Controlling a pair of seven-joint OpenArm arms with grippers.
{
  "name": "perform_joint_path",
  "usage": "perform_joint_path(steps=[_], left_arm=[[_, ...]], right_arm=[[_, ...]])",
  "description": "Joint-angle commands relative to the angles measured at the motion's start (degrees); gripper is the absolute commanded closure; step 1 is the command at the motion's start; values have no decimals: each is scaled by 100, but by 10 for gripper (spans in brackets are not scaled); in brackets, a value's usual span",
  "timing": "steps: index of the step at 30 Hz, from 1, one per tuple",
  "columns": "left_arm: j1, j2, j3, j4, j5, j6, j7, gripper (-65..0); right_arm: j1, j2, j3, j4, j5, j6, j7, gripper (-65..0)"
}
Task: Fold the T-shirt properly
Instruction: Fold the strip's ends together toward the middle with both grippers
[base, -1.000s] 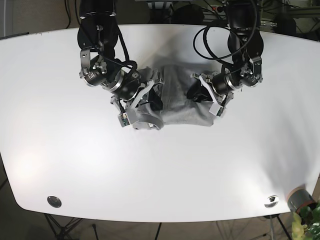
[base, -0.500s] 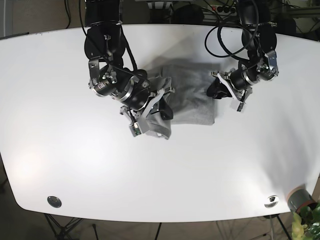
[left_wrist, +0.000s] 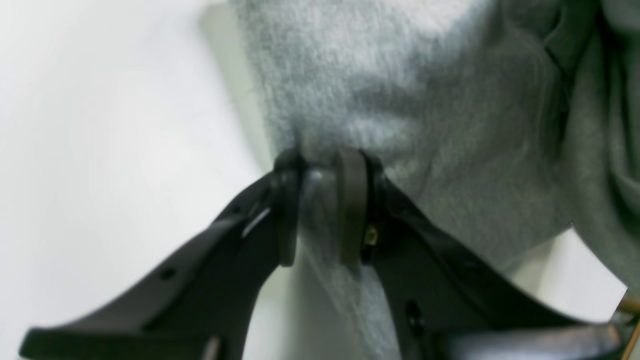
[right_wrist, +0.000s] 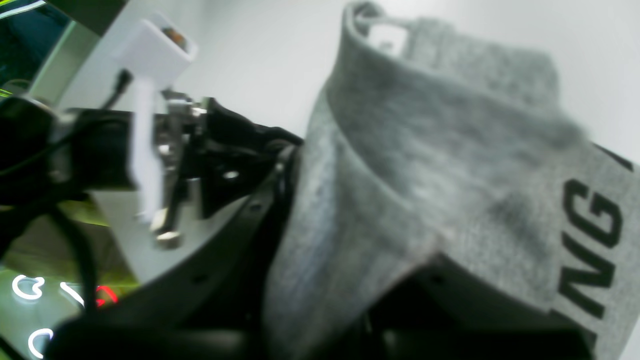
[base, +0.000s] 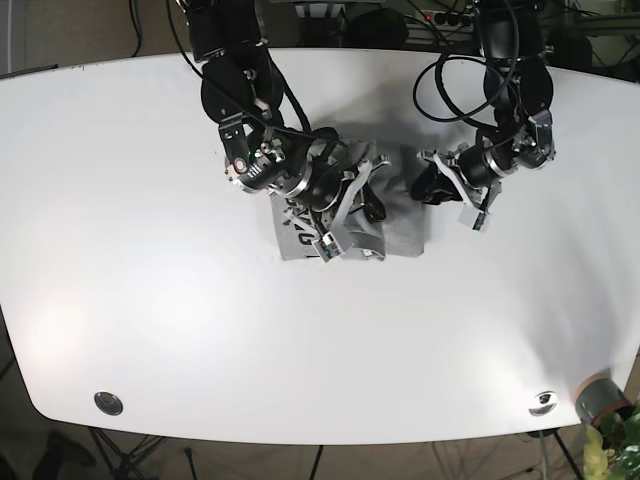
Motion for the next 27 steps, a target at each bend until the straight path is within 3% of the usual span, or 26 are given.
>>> perform_joint_path(steps=[1, 7, 9, 12, 15, 17, 22, 27], left_arm=[[-22, -19, 20, 69, 2, -10, 20, -110], [-13, -10, 37, 69, 2, -10, 20, -110], [-5, -10, 99, 69, 2, -10, 20, -110], [-5, -10, 108, 69, 2, -10, 20, -110], [-5, -10, 108, 69, 2, -10, 20, -110], [-5, -10, 90, 69, 2, -10, 20, -110], [-13, -10, 90, 69, -7, -10, 20, -110], [-13, -10, 64, 121, -34, -10, 46, -110]], right_arm=[[209, -55, -17, -218, 98, 21, 249, -33], [437, -55, -25, -807, 89, 21, 723, -43], [455, -55, -25, -842, 89, 21, 776, -109], [455, -55, -34, -842, 81, 21, 785, -303], [464, -20, -236, -824, 81, 21, 785, -436], [499, -3, -439, -824, 63, 4, 776, -487], [552, -3, -931, -710, -227, -471, 759, -501], [305, 6, -896, -226, -78, -577, 767, -501]])
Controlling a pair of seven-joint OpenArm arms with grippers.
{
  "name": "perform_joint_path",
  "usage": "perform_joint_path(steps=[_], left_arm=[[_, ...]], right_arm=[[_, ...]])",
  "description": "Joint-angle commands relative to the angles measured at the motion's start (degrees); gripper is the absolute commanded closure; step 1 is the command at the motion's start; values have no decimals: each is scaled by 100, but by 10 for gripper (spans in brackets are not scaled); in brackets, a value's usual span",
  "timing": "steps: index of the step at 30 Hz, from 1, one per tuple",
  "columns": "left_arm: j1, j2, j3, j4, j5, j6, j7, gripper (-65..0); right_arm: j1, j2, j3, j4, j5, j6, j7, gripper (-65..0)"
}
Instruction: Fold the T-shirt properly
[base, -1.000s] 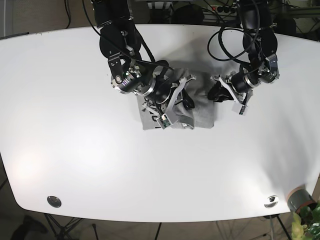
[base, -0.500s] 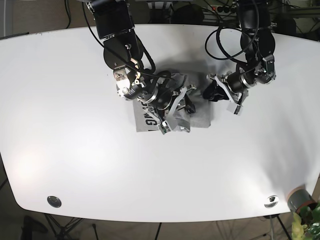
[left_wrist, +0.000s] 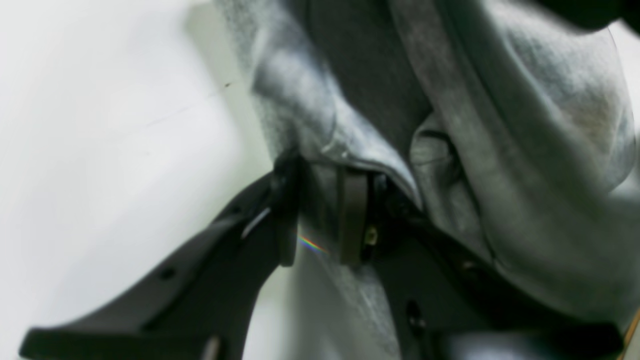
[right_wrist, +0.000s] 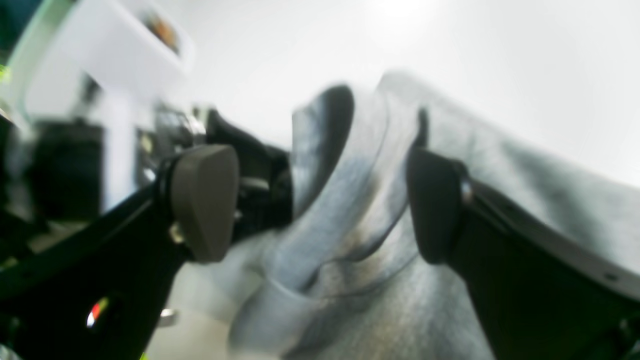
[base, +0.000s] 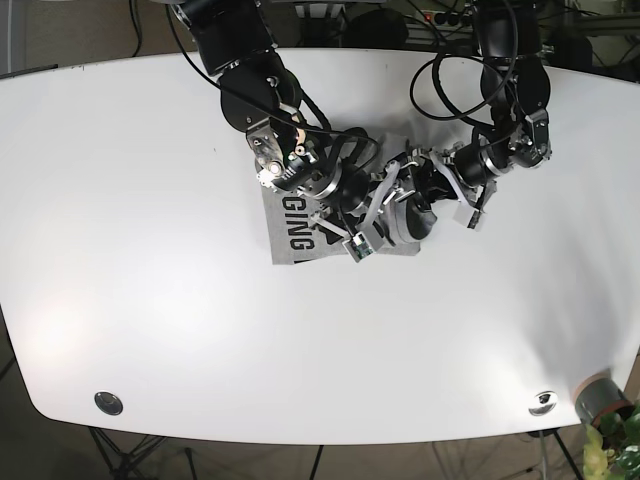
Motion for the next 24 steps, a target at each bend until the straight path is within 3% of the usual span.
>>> perform_joint_path(steps=[1, 8, 16, 19, 24], left_arm=[[-51, -59, -33, 161, -117, -8, 79, -110], [134, -446, -472, 618, -1005, -8, 79, -110], [240, -991, -982, 750, -1040, -8, 70, -111], [266, -1061, -885, 777, -1040, -8, 79, -113], [275, -1140, -499, 1014, -1049, -8, 79, -113]], right_arm=[[-1, 48, 75, 415, 161, 27, 109, -501], [-326, 215, 515, 1004, 161, 27, 109, -501], [-476, 452, 1060, 1127, 161, 0, 136, -498], [-344, 452, 1376, 1048, 161, -9, 136, -444], [-36, 444, 1684, 529, 161, -9, 145, -244]])
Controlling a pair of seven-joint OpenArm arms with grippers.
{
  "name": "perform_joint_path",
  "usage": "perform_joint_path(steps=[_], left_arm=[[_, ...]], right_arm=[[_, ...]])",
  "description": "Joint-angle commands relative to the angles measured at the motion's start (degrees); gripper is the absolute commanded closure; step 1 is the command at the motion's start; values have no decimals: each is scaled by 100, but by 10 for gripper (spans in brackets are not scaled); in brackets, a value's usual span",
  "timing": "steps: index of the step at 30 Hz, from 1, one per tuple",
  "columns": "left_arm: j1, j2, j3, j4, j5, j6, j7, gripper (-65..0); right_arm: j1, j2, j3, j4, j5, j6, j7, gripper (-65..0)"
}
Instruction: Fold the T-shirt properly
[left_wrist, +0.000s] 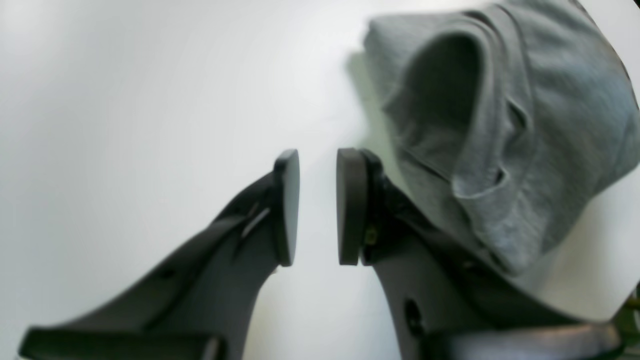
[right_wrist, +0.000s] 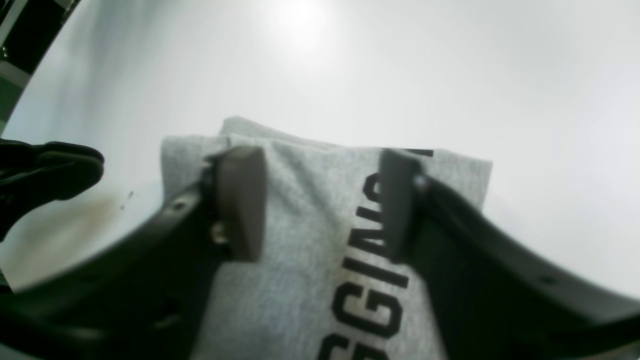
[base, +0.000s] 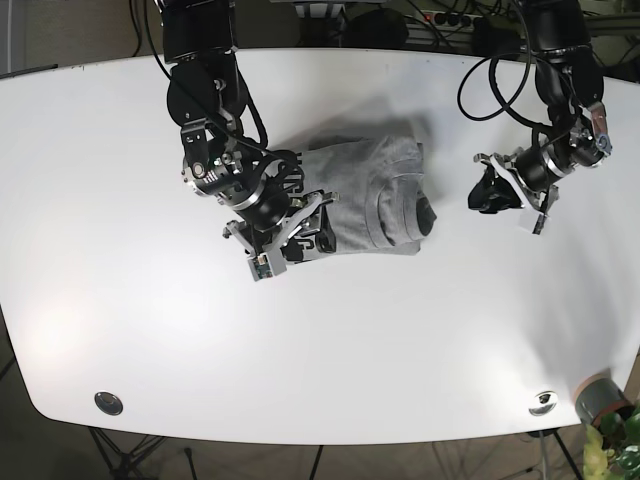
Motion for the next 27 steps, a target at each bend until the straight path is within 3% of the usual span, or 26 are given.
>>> perform_joint_path(steps=[1, 3, 6, 14, 20, 27], left_arm=[[-73, -89, 184, 286, -144, -30, -135, -114], [-73, -80, 518, 436, -144, -30, -135, -114], [-64, -71, 993, 629, -144, -30, -135, -114], [-82, 272, 1661, 620, -127, -30, -144, -114], [-178, 492, 1670, -127, 304, -30, -179, -114], [-776, 465, 1661, -1366, 330, -30, -179, -114]], right_arm=[[222, -31, 104, -175, 62, 42, 123, -212], [372, -31, 121, -413, 27, 42, 123, -144], [565, -31, 121, -659, 1, 42, 123, -97], [1057, -13, 121, -1643, -17, 51, 176, -90], [1040, 172, 104, -2443, -8, 77, 1134, -89], [1066, 426, 104, -2848, 54, 77, 1450, -87]])
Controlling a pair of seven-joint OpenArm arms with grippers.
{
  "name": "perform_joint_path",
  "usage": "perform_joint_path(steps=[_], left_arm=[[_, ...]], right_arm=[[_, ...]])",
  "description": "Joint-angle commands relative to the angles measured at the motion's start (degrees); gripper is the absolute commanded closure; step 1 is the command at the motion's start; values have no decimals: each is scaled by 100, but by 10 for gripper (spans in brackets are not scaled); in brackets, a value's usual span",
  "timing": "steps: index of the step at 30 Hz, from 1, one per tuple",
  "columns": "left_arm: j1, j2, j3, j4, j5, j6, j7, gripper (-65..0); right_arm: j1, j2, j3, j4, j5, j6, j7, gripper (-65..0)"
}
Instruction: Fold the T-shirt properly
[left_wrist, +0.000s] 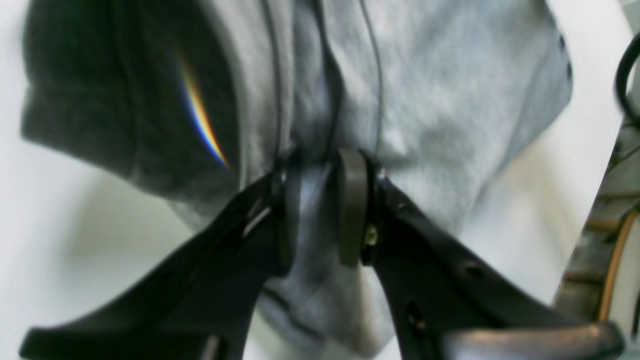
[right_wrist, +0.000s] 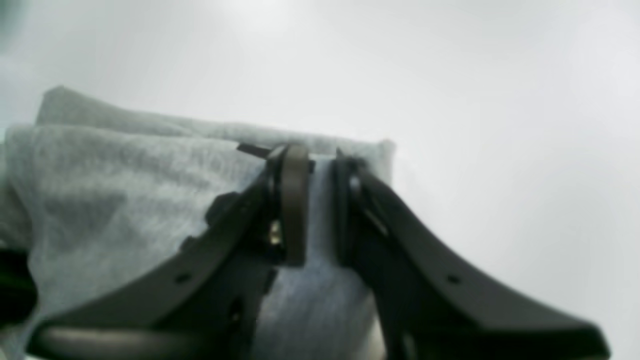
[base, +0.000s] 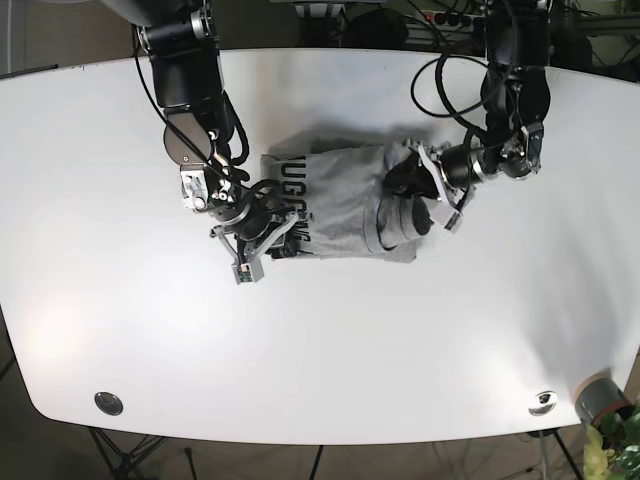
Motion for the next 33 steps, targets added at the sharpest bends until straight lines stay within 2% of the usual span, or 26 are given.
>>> perform_joint_path(steps=[1, 7, 13, 16, 23, 29, 33], left_arm=[[-72, -77, -22, -94, 156, 95, 96, -114], [-28, -156, -365, 591, -293, 95, 149, -114], [332, -332, -365, 1374, -785, 95, 158, -114], [481, -385, -356, 1602, -776, 95, 202, -114], [877, -420, -391, 1805, -785, 95, 615, -114], [1123, -464, -347, 1620, -759, 95, 598, -114], [974, -393, -347, 1066, -644, 95, 589, -114]], right_arm=[[122, 110, 10, 191, 16, 7, 36, -87], [104, 171, 19, 736, 25, 7, -122, -87], [113, 180, 19, 1219, 16, 7, -456, -87], [175, 180, 19, 1175, -36, 7, -447, -87], [606, 180, 1, 331, -45, 16, -421, -87], [860, 180, 1, -258, -45, 16, -236, -87], [869, 180, 1, -478, -45, 16, 62, -87]])
